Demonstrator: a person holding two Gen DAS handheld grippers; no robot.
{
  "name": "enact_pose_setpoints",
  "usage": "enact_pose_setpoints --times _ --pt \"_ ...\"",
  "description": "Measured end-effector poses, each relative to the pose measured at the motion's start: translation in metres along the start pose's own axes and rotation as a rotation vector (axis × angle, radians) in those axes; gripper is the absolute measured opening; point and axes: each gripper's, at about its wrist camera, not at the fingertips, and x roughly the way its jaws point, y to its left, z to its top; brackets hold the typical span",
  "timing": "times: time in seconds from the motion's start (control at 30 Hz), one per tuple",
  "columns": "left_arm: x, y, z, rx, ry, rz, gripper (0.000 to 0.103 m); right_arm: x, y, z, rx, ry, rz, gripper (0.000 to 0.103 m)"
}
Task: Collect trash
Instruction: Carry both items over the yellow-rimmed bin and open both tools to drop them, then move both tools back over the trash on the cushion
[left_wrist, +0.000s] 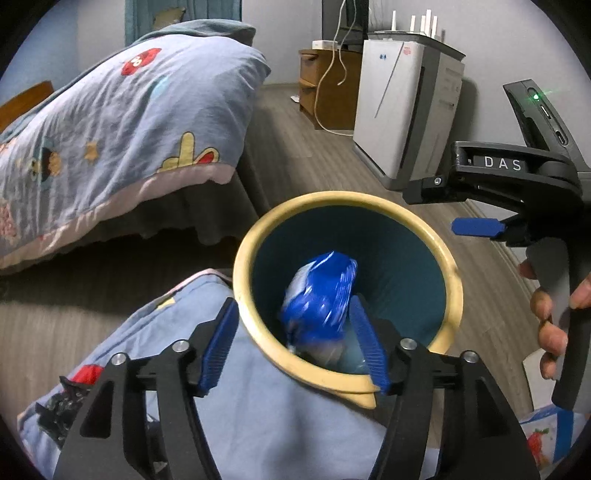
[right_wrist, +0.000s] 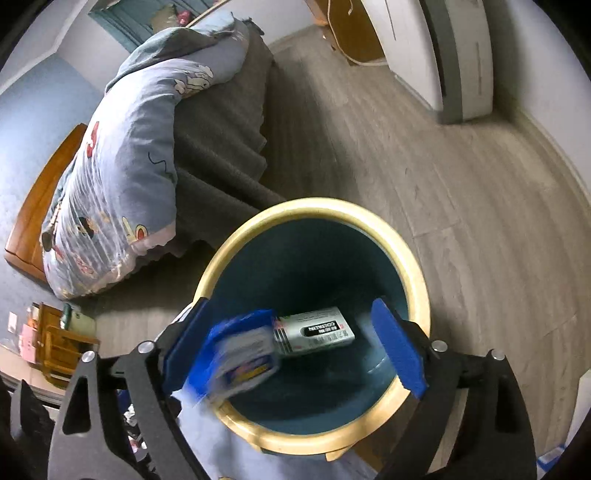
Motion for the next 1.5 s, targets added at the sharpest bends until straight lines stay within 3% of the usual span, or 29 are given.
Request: enact_pose_setpoints --times 0.2,0.57,0.93,1.17,1.3,1.5 --pt "-0.016 0.003 -0.004 0.0 -0.027 0.002 0.072 -0.014 0.013 0.002 -0.086 -0.079 -0.058 0.097" --pt "-0.062 0.027 -0.014 0.007 -0.079 0.051 0.081 -0.043 0.057 -0.001 -0.277 -0.229 -0.126 0.097" --pt "-0.136 0.092 -0.031 -0.068 -0.104 0.168 0.087 -0.067 0.12 -0.018 -0.443 -0.324 -0.087 0.097" --pt "-0.193 0.143 -0.066 -0.13 -0.097 0.285 0.09 -0.067 0.168 -0.041 -0.552 -0.318 -0.027 0.097" --pt "-0.221 0.176 -0.092 -0.235 -0.108 0.322 0.091 -0.063 0.195 -0.06 -0.609 -0.29 0.01 0.097" --pt "-0.23 0.206 -0.124 -0.3 -0.085 0.36 0.092 -0.048 0.236 -0.095 -0.697 -0.214 0.067 0.097"
